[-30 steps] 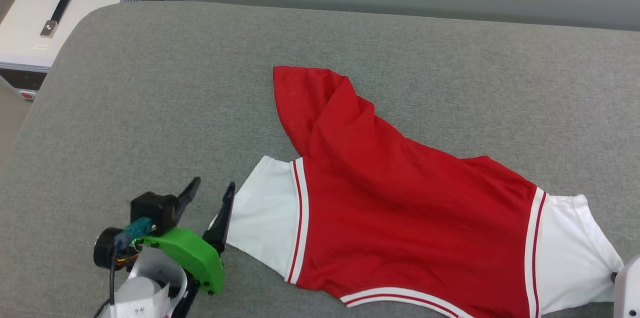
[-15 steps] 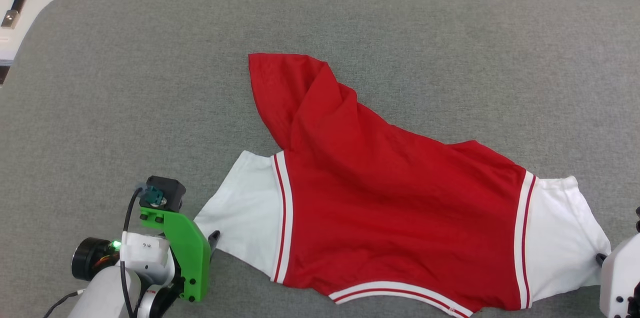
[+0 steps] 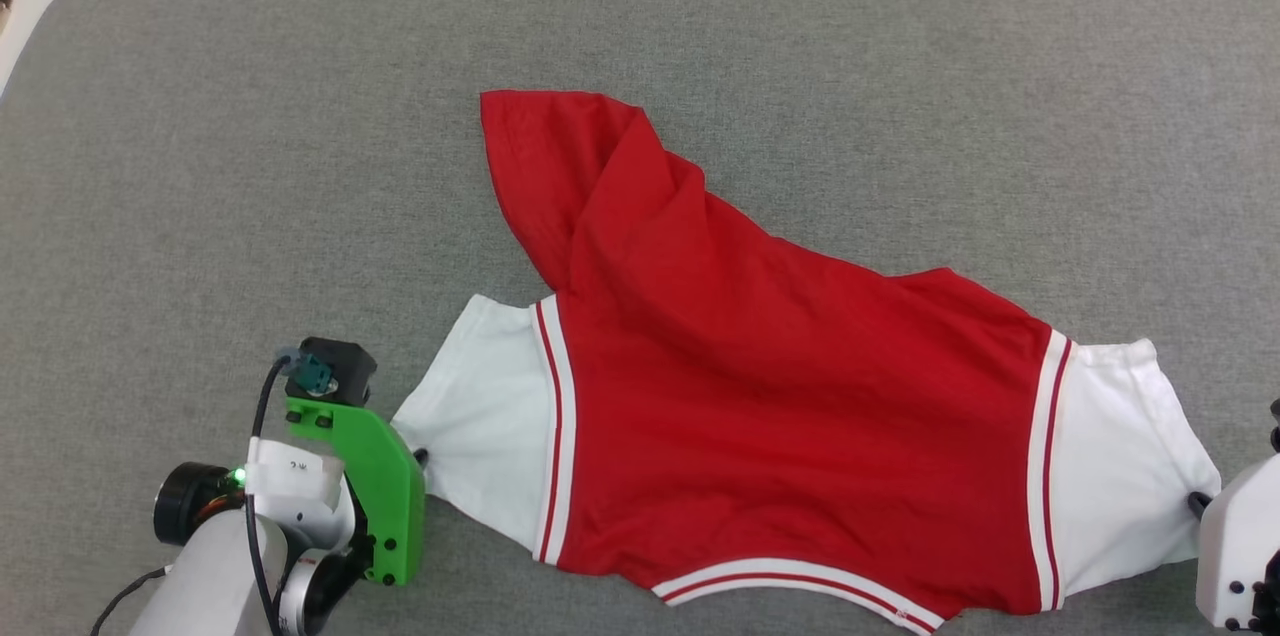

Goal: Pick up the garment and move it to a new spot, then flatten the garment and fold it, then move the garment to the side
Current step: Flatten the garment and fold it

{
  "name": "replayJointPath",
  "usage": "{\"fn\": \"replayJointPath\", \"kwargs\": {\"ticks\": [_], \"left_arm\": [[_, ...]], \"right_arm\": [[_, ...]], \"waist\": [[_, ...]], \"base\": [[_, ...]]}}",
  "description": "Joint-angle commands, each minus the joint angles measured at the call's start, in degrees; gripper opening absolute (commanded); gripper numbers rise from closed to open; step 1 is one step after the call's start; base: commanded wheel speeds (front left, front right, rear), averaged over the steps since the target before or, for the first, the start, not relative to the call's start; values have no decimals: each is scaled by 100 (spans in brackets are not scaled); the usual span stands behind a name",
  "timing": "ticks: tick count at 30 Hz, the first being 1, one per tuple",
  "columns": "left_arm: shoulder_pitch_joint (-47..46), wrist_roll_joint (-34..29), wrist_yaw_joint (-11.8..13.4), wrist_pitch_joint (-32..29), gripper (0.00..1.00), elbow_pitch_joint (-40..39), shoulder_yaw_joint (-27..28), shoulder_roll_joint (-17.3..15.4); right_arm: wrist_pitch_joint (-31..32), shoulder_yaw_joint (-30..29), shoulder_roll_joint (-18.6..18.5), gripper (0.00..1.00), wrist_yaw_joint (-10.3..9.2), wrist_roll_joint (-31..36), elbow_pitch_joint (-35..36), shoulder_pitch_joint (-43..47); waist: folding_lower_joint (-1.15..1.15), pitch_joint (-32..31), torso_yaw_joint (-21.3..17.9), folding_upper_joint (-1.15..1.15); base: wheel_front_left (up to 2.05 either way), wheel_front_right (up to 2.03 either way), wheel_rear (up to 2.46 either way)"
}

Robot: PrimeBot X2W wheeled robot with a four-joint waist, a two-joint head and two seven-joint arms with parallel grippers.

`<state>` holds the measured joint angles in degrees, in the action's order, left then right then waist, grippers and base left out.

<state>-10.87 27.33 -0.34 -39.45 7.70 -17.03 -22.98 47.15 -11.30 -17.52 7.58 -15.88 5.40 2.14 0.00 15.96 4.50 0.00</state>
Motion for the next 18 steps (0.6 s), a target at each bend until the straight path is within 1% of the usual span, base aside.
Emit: {"fn": "replayJointPath", "kwargs": {"ticks": [1, 4, 7, 9, 14, 16, 18], "left_arm": [[87, 56, -48, -103, 0, 199, -122, 115], [120, 176, -28, 14, 0, 138, -42, 186], [153, 130, 72, 215, 0, -15, 63, 148], [200, 169, 93, 294, 0, -186, 120, 143], [399, 280, 184, 361, 0, -861, 349, -1], [481, 379, 260, 425, 0, -1194, 517, -20], [546, 369, 321, 449, 0, -1530, 641, -119]], "right_arm": [[17, 35, 0, 0, -9, -13, -30, -65], [-48, 108, -59, 0, -9, -74, 4, -65], [-119, 161, -132, 0, -9, -169, 32, -48], [-167, 160, -202, 0, -9, -209, 57, -46], [-283, 136, -360, 0, -9, -374, 194, -100], [-313, 15, -335, 0, -9, -505, 259, -153], [-296, -36, -353, 0, -9, -648, 389, -204]], "waist": [[0, -44, 17, 0], [0, -170, 49, 0], [0, -313, 73, 0], [0, -435, 95, 0], [0, -770, 110, 0], [0, -891, 110, 0], [0, -992, 104, 0]], "base": [[0, 0, 0], [0, 0, 0], [0, 0, 0], [0, 0, 0], [0, 0, 0], [0, 0, 0], [0, 0, 0]]}}
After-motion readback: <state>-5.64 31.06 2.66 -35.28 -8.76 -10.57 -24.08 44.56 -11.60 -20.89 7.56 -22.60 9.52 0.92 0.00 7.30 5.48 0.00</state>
